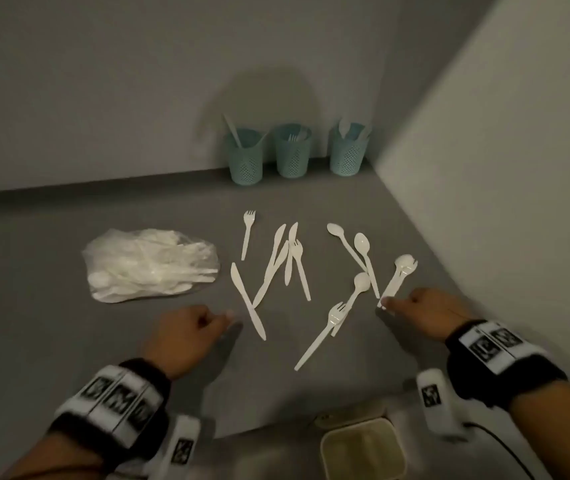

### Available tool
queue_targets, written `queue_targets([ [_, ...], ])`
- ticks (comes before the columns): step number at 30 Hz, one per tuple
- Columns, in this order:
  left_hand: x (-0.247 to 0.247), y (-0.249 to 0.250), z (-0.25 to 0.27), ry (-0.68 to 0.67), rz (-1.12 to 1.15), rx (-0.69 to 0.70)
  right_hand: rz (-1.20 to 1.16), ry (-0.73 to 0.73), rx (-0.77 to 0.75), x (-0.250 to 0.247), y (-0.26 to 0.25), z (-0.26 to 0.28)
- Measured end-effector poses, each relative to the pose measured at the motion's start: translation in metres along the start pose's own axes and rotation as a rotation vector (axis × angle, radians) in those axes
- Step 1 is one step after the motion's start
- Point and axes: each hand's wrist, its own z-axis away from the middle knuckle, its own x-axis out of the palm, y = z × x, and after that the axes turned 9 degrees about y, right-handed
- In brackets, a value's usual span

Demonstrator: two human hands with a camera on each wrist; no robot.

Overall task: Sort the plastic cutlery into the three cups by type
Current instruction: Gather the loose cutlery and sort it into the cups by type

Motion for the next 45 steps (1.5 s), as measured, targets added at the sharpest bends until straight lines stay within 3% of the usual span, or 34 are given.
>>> queue_targets([
  [2,0.017,0.017,-0.028,0.060,-0.135,-0.084,-0.002,-0.014,0.104,0.002,-0.005,-0.022],
  [6,0.046,0.039,-0.054,-0.068,-0.293,-0.087,-0.070,-0.030,0.161,0.013,-0.008,-0.063],
  [10,0.055,0.041,-0.066,-0.035,-0.224,-0.115,0.057,-0.017,0.119,0.014,-0.014,-0.078],
  [19,0.055,0.053,-0.084,-0.198,-0.238,-0.046,0.134,-0.016,0.101,0.027,-0.024,-0.099],
  [22,0.054,0.051,-0.089,-0.211,-0.269,-0.033,0.128,0.001,0.169,0.030,-0.029,-0.102],
  [26,0.046,0.050,-0.093,-0.240,-0.306,0.017,0.135,-0.024,0.151,0.025,-0.034,-0.101],
  [28,0.044,0.046,-0.094,-0.216,-0.282,0.052,0.146,-0.018,0.162,0.024,-0.035,-0.100],
  [33,0.040,0.026,-0.096,-0.129,-0.150,0.013,-0.008,0.199,0.181,0.022,-0.032,-0.101],
  [41,0.034,0.022,-0.111,-0.052,0.082,-0.049,-0.015,0.207,0.090,0.019,-0.046,-0.115],
  [45,0.037,0.037,-0.137,0.089,0.078,-0.122,-0.026,0.134,0.075,0.025,-0.057,-0.118],
])
